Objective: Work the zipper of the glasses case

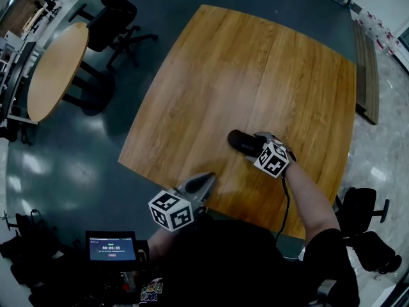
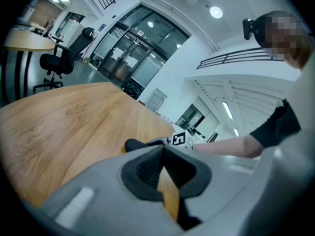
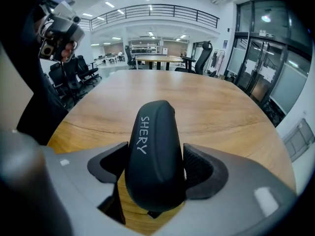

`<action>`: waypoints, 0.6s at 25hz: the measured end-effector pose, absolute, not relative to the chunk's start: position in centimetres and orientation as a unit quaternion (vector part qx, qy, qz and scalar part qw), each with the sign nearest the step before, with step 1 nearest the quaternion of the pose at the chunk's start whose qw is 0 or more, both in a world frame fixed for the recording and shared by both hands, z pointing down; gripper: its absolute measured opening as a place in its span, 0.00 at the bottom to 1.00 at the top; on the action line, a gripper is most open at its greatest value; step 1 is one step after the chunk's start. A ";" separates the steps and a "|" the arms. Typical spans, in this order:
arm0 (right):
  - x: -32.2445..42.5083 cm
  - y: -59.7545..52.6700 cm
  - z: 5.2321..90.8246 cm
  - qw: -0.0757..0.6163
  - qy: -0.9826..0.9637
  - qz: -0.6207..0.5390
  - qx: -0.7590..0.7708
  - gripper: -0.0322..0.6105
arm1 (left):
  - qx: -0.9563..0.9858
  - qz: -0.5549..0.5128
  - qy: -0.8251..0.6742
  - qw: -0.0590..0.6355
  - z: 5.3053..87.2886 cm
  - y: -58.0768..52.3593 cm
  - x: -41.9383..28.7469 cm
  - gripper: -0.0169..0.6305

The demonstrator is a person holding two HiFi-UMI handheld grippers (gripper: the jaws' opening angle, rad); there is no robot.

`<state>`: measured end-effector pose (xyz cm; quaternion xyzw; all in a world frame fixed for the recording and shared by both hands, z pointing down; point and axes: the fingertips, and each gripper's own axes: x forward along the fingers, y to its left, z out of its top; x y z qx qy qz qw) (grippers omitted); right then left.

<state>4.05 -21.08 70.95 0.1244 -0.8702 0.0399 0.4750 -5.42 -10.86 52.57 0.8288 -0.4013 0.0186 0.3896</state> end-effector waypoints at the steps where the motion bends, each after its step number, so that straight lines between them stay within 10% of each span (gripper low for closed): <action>1: 3.9 -21.1 71.0 0.475 -0.871 0.034 0.125 0.60 | 0.828 0.019 -0.402 0.390 52.6 -10.9 -5.5 0.03; 15: 2.4 -19.0 61.4 0.429 -0.883 -0.154 0.109 0.54 | 0.857 0.037 -0.373 0.355 50.8 -14.1 -7.8 0.03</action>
